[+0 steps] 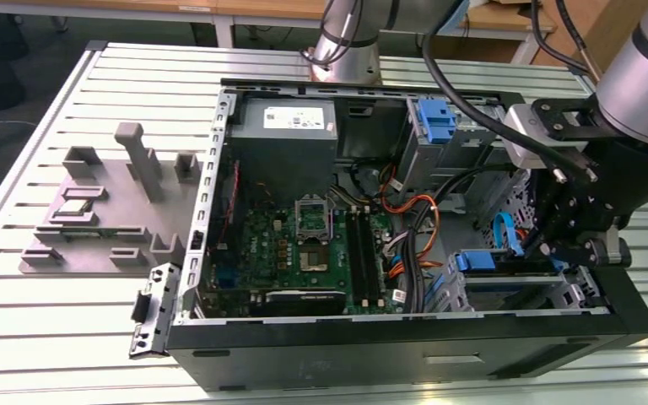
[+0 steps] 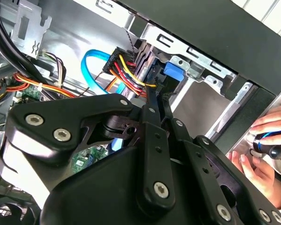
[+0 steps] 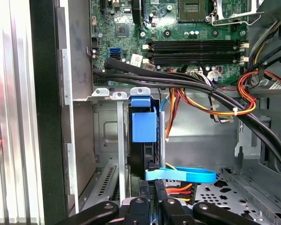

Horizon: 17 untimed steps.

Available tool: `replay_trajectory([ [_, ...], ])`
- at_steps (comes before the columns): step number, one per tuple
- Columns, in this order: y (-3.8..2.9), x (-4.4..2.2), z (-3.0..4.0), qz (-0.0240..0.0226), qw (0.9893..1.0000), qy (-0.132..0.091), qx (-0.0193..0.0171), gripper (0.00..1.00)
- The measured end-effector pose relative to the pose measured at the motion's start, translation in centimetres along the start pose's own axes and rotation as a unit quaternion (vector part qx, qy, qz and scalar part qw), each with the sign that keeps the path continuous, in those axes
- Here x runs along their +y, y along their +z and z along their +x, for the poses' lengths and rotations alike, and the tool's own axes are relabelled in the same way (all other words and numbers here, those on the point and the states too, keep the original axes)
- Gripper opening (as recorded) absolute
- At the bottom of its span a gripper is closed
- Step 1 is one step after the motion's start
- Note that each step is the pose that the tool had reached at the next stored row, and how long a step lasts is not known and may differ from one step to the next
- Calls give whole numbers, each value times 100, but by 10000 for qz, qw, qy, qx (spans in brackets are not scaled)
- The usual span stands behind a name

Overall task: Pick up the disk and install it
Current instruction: 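Insert the second disk wire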

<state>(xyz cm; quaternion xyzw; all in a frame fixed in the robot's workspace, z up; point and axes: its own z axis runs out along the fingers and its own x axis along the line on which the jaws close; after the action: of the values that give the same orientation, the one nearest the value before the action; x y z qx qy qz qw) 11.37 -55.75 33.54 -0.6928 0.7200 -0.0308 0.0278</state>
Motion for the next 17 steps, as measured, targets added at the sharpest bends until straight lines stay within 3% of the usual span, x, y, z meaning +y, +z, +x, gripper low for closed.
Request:
replay_trajectory([
  [17,12,2,-11,0,10000,1,-10,16],
])
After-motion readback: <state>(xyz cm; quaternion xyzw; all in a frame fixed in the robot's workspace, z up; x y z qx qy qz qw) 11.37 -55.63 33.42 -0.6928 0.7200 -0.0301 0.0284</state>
